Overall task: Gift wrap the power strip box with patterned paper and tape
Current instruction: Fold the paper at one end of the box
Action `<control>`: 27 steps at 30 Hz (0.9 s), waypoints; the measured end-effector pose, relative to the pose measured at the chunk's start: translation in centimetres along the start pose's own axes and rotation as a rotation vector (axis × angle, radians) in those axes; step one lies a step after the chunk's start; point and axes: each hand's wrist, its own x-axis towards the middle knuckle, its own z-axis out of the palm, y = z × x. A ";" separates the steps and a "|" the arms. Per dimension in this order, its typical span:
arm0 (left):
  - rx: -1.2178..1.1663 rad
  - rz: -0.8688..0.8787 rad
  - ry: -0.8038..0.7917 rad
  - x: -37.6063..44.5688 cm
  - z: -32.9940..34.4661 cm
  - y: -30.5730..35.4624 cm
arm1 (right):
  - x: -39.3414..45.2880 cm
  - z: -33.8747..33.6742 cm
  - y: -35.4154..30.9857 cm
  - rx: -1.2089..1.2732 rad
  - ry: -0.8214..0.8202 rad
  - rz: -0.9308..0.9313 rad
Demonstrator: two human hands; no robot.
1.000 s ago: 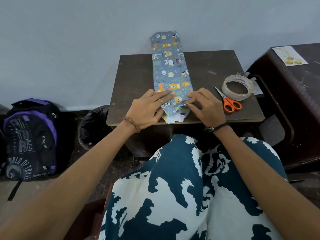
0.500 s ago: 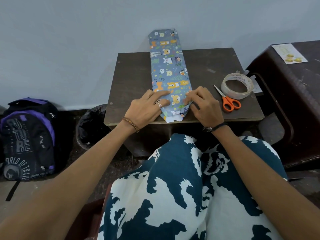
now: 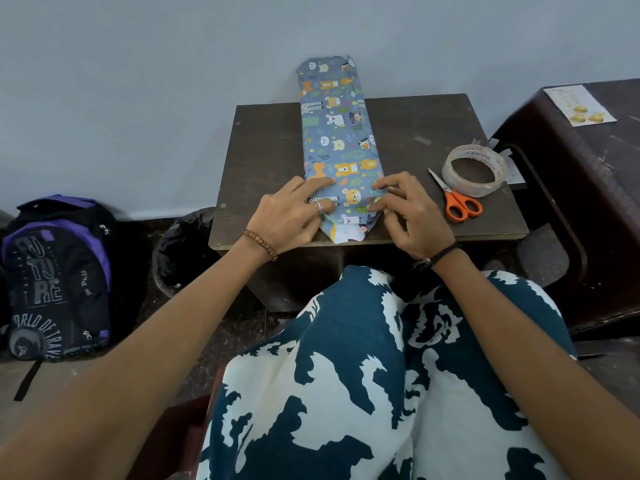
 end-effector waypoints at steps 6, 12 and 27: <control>0.012 -0.030 0.030 0.1 -0.1 0.7 | 0.4 0.6 -0.6 -0.097 0.037 0.062; 0.046 -0.126 0.039 0.2 0.6 0.9 | 0.9 1.2 -0.5 -0.018 0.101 0.160; 0.066 -0.131 0.003 0.2 0.5 1.1 | 0.5 0.2 0.2 0.111 -0.005 0.203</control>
